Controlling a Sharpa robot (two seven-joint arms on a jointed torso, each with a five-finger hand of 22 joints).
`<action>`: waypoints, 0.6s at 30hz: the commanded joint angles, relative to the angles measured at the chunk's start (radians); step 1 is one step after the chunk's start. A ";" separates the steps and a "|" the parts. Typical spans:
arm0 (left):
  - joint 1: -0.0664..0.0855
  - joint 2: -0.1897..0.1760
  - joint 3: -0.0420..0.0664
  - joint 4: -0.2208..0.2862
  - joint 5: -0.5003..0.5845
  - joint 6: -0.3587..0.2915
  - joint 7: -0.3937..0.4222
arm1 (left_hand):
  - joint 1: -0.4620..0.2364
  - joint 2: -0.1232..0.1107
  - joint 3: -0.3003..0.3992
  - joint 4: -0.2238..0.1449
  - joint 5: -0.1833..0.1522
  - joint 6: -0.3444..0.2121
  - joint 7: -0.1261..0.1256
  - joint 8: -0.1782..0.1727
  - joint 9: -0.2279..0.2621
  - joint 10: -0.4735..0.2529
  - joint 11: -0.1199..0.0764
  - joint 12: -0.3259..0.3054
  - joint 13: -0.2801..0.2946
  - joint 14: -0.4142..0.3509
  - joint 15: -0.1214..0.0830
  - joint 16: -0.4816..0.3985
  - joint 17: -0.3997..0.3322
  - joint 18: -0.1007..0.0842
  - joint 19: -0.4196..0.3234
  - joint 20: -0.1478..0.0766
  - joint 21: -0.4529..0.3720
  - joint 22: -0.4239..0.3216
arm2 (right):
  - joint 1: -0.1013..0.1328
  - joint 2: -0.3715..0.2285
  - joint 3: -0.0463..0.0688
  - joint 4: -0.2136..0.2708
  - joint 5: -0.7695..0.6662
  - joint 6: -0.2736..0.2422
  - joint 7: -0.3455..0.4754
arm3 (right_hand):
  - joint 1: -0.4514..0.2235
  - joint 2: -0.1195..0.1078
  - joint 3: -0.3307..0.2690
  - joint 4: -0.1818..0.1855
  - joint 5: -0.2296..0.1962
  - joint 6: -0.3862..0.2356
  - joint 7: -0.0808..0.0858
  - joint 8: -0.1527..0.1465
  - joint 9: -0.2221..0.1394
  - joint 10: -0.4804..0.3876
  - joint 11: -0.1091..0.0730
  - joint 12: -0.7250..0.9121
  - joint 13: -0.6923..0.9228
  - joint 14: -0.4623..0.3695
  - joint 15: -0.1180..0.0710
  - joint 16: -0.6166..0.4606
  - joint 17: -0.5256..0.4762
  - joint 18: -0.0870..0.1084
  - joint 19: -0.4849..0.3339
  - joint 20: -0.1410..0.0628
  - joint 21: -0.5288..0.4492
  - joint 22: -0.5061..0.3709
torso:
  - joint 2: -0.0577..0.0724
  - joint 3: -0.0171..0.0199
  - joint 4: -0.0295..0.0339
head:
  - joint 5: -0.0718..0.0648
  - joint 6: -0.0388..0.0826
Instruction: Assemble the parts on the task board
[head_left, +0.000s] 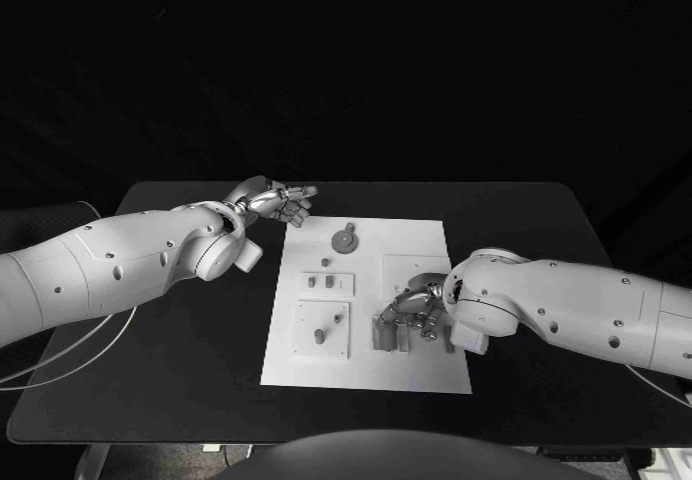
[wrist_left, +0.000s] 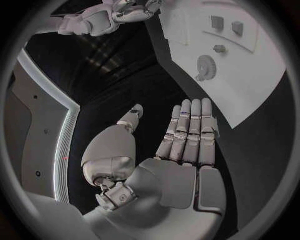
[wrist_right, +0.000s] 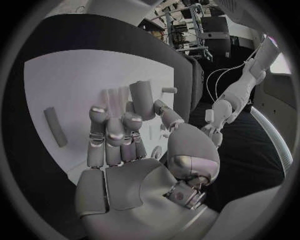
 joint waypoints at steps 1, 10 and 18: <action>0.001 0.002 0.001 0.002 -0.004 0.010 0.005 | 0.008 -0.001 0.001 -0.004 0.005 -0.002 0.001 -0.003 0.000 -0.008 -0.003 -0.004 0.001 -0.008 0.002 -0.006 0.001 0.010 -0.007 0.001 -0.006 0.001 | -0.002 0.002 -0.002 0.000 -0.006 0.018 -0.006 | 0.007 0.016 0.016 -0.005 0.000 0.004 0.004 0.002 0.009 -0.004 0.003 -0.007 0.001 -0.002 -0.009 -0.001 0.000 0.052 -0.002 0.004 0.000 0.001 | 0.000 -0.0002 -0.0002 | 0.000 0.000; 0.001 0.001 0.001 0.002 -0.005 0.010 0.003 | 0.009 -0.001 0.002 -0.005 0.005 -0.002 0.001 -0.003 0.000 -0.008 -0.003 -0.004 0.001 -0.008 0.002 -0.006 0.002 0.010 -0.007 0.001 -0.006 0.002 | -0.004 0.005 -0.003 -0.005 -0.011 0.017 -0.006 | -0.009 -0.010 0.017 0.013 -0.033 0.000 0.005 -0.001 0.010 -0.009 0.004 -0.007 0.005 -0.007 -0.010 -0.001 0.000 0.052 -0.004 0.003 -0.002 0.002 | 0.000 -0.0003 0.0001 | 0.001 -0.001; 0.001 0.000 0.001 0.002 -0.005 0.011 0.002 | 0.009 -0.001 0.002 -0.006 0.005 -0.002 0.001 -0.003 0.000 -0.008 -0.002 -0.004 0.001 -0.008 0.002 -0.006 0.002 0.010 -0.007 0.002 -0.007 0.002 | -0.004 0.004 -0.003 -0.010 -0.023 0.007 -0.003 | -0.022 -0.046 0.025 0.042 -0.094 -0.009 0.008 -0.008 0.009 -0.015 0.007 -0.007 0.009 -0.011 -0.010 -0.001 0.000 0.052 -0.007 0.001 -0.005 0.002 | 0.000 0.0001 -0.0003 | 0.002 -0.002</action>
